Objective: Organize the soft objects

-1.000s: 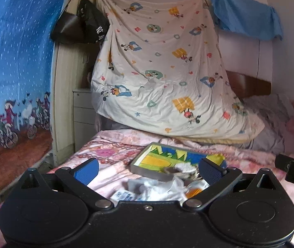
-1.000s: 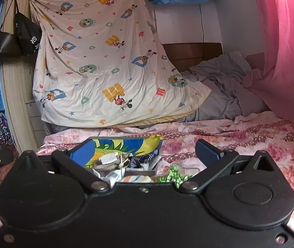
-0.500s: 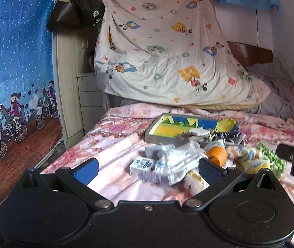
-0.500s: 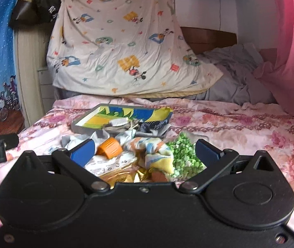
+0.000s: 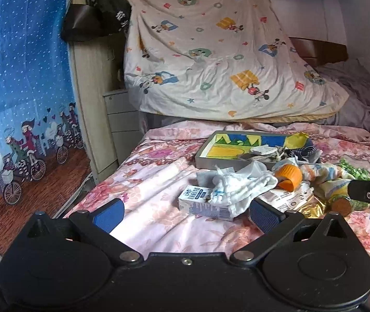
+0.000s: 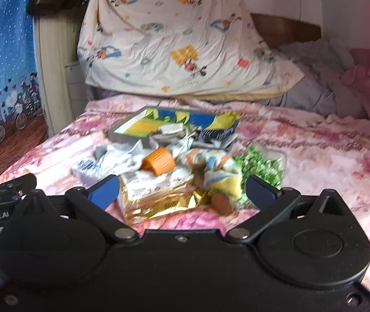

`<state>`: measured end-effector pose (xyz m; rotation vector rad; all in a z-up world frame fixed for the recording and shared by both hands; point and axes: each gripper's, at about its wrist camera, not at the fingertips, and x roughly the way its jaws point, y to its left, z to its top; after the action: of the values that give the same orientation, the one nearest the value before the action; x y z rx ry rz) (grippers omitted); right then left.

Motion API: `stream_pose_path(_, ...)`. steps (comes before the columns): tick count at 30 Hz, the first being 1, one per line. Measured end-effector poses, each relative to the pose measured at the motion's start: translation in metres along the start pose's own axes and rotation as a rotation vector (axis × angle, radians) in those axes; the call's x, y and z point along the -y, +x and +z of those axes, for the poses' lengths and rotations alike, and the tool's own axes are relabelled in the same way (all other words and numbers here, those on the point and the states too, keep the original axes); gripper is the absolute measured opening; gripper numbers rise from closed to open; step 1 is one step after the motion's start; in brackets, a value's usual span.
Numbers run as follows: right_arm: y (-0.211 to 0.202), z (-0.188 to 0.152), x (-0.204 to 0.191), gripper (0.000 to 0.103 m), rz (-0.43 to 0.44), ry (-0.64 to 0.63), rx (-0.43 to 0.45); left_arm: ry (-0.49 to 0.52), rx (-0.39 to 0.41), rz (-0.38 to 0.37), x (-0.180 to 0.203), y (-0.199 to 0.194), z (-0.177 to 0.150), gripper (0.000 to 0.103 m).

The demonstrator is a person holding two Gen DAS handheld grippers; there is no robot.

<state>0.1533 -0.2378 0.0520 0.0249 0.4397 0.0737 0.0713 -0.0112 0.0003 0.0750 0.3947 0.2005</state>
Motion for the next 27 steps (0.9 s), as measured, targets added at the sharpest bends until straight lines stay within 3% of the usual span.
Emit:
stream_pose_path(19, 0.008, -0.001, -0.003, 0.102, 0.044, -0.020, -0.060, -0.095, -0.107, 0.068, -0.016, 0.015, -0.002, 0.102)
stream_pose_path(27, 0.011, 0.006, 0.000, 0.102, 0.031, 0.014, -0.085, -0.041, -0.124, 0.080, -0.005, 0.022, 0.007, 0.102)
